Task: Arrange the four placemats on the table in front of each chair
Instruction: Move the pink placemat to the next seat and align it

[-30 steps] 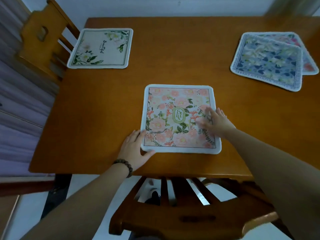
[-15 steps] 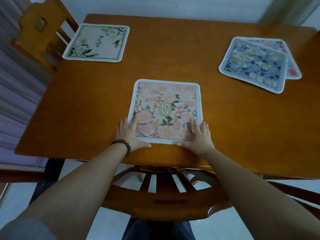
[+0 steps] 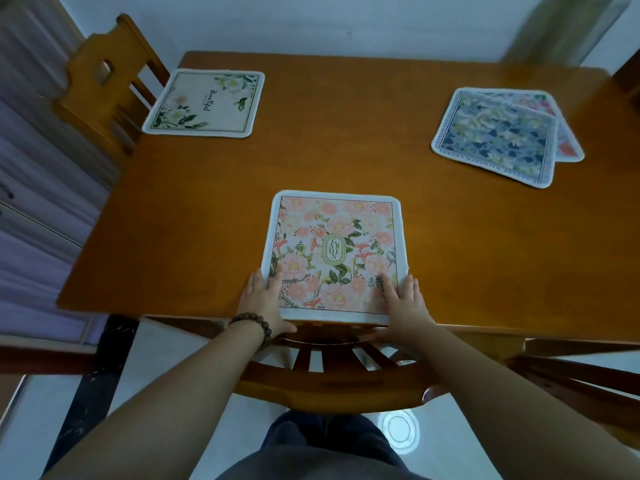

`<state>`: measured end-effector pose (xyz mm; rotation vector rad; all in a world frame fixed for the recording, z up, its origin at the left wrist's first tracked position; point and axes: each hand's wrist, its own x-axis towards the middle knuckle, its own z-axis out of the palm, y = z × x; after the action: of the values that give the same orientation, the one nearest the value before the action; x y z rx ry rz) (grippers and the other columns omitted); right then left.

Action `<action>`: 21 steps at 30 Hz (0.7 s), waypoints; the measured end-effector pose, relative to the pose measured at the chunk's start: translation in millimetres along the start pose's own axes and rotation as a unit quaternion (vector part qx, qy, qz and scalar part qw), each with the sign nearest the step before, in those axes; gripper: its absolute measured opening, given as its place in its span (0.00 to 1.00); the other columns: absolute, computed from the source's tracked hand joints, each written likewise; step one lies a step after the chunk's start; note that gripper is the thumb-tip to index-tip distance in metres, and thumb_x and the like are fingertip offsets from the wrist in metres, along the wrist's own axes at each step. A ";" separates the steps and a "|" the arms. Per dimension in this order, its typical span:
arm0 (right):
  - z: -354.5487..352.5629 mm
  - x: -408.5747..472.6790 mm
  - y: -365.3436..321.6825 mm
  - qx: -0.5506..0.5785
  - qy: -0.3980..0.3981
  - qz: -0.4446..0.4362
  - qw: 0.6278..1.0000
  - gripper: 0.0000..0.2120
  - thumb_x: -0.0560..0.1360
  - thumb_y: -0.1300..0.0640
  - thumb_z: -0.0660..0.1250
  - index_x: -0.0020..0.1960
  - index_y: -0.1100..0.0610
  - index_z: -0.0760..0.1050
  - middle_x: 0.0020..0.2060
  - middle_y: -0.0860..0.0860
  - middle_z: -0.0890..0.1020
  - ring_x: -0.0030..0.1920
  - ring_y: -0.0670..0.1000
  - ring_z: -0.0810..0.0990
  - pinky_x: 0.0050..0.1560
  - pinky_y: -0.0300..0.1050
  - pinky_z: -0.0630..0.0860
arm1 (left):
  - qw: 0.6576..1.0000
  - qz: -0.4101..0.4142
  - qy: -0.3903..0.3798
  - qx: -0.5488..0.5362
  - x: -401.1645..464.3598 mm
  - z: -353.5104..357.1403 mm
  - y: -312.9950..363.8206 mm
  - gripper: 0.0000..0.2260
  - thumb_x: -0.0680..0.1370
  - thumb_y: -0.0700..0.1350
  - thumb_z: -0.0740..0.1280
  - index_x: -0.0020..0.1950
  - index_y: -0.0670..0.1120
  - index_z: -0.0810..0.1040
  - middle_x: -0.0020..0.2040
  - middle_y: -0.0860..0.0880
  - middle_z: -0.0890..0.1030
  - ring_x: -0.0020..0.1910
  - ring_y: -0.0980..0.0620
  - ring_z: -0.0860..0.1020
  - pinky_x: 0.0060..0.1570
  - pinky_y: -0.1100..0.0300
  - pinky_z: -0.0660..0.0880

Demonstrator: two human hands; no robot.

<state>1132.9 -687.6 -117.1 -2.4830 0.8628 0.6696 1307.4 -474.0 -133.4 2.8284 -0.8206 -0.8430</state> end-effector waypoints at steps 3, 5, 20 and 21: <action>0.3 -2.5 2.8 0.001 0.030 0.019 0.999 0.63 0.63 0.36 0.75 0.74 0.48 0.27 0.74 0.62 0.34 0.74 0.62 0.33 0.73 0.56 0.41 | 0.999 -0.010 0.025 0.031 -2.5 -4.7 2.2 0.58 0.63 0.61 0.77 0.76 0.55 0.37 0.78 0.41 0.43 0.76 0.42 0.44 0.73 0.48 0.51; -0.1 -1.5 3.5 0.007 0.054 0.027 0.998 0.64 0.63 0.37 0.75 0.74 0.50 0.26 0.75 0.62 0.35 0.74 0.61 0.33 0.73 0.54 0.39 | 0.999 -0.013 0.027 0.034 -3.4 -5.8 2.8 0.59 0.63 0.62 0.77 0.76 0.53 0.35 0.77 0.41 0.40 0.76 0.43 0.41 0.73 0.48 0.47; 4.0 3.4 -1.1 0.093 0.069 0.012 0.993 0.61 0.66 0.47 0.77 0.75 0.45 0.29 0.76 0.56 0.37 0.75 0.57 0.35 0.74 0.55 0.46 | 0.998 -0.025 0.033 -0.038 -1.4 -4.1 3.6 0.60 0.61 0.58 0.79 0.77 0.54 0.39 0.78 0.45 0.41 0.76 0.45 0.44 0.74 0.48 0.49; 5.2 3.4 -2.1 0.096 0.073 0.010 0.993 0.61 0.65 0.47 0.77 0.75 0.45 0.30 0.76 0.56 0.37 0.75 0.57 0.35 0.74 0.55 0.46 | 0.998 -0.030 0.033 -0.042 -1.2 -4.2 3.8 0.59 0.61 0.57 0.79 0.77 0.54 0.39 0.78 0.45 0.41 0.76 0.45 0.44 0.74 0.48 0.50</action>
<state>1135.1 -684.9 -122.6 -2.3735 0.9588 0.3932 1306.9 -477.0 -128.5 2.8030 -0.6796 -0.7677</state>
